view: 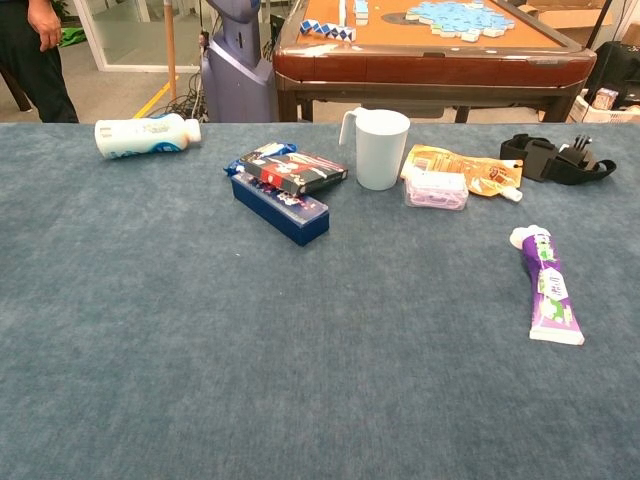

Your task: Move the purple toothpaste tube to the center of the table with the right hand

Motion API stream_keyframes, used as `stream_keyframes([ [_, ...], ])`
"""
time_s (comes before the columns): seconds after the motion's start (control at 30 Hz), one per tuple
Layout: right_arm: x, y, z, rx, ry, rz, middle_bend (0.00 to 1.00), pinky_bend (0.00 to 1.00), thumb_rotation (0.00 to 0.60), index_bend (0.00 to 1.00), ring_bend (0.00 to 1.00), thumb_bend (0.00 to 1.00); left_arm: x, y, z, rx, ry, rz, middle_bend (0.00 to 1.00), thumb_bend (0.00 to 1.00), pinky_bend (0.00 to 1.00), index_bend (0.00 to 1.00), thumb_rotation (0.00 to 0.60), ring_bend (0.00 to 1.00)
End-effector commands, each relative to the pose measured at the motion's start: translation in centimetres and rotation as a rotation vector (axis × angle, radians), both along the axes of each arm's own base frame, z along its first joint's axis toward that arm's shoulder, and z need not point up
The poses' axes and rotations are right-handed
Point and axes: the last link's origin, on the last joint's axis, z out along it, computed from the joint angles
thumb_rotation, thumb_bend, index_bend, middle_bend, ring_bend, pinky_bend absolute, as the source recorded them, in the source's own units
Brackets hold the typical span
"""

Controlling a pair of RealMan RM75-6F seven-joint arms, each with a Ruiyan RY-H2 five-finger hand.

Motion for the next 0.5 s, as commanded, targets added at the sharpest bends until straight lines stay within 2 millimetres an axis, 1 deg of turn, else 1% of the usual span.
stream_keyframes([
  [0.03,0.8,-2.7,-1.5,0.069,0.026,-0.01,0.32,0.35,0.6,0.22,0.19,0.11,-0.1,0.0,0.0,-0.002,-0.001,0.001,0.0,0.24,0.04,0.0,0.6,0.0],
  [0.3,1.0,-6.0,-4.3,0.136,0.047,-0.053,0.31,0.35,0.6,0.2,0.18,0.11,-0.2,0.0,-0.1,-0.008,-0.002,0.002,0.0,0.24,0.04,0.0,0.6,0.0],
  [0.4,1.2,-6.9,-5.3,0.156,0.056,-0.056,0.31,0.34,0.6,0.19,0.17,0.11,-0.2,0.0,-0.2,-0.011,-0.001,0.0,0.0,0.24,0.04,0.0,0.6,0.0],
  [0.5,1.5,-7.5,-6.3,0.166,0.056,-0.054,0.31,0.32,0.6,0.18,0.16,0.11,-0.1,0.1,-0.2,-0.012,-0.002,-0.004,0.0,0.24,0.04,0.0,0.6,0.0],
])
